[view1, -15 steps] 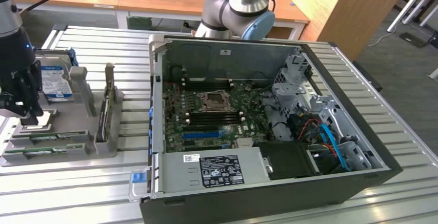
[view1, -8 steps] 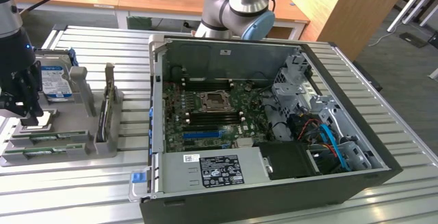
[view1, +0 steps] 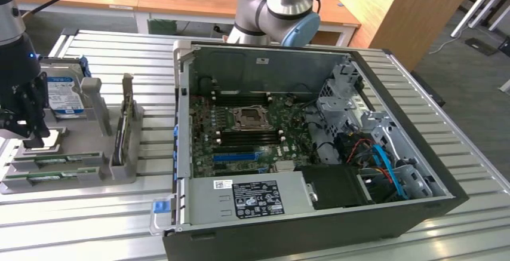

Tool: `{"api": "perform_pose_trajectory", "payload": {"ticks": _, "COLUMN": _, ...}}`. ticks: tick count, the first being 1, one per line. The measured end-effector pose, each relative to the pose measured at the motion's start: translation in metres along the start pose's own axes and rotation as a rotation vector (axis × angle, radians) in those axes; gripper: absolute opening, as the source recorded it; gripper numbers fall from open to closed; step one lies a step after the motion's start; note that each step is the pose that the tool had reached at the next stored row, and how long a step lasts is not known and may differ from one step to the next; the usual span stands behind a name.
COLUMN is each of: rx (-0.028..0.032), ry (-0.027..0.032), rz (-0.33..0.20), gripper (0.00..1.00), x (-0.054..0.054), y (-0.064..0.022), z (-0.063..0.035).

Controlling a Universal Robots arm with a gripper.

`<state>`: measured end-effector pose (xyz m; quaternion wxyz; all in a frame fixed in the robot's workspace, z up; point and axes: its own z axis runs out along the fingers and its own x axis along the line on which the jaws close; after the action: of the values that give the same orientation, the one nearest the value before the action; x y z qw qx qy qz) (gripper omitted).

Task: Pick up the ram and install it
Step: 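Pick up the ram and move it above insertion slot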

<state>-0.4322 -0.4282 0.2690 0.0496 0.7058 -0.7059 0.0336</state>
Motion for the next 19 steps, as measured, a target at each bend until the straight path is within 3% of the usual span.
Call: {"api": "perform_pose_trajectory", "payload": {"ticks": 19, "rx": 0.0, "ry": 0.0001, "rz": 0.0, "gripper": 0.3, "x": 0.0058, "y": 0.0, "z": 0.0007}}
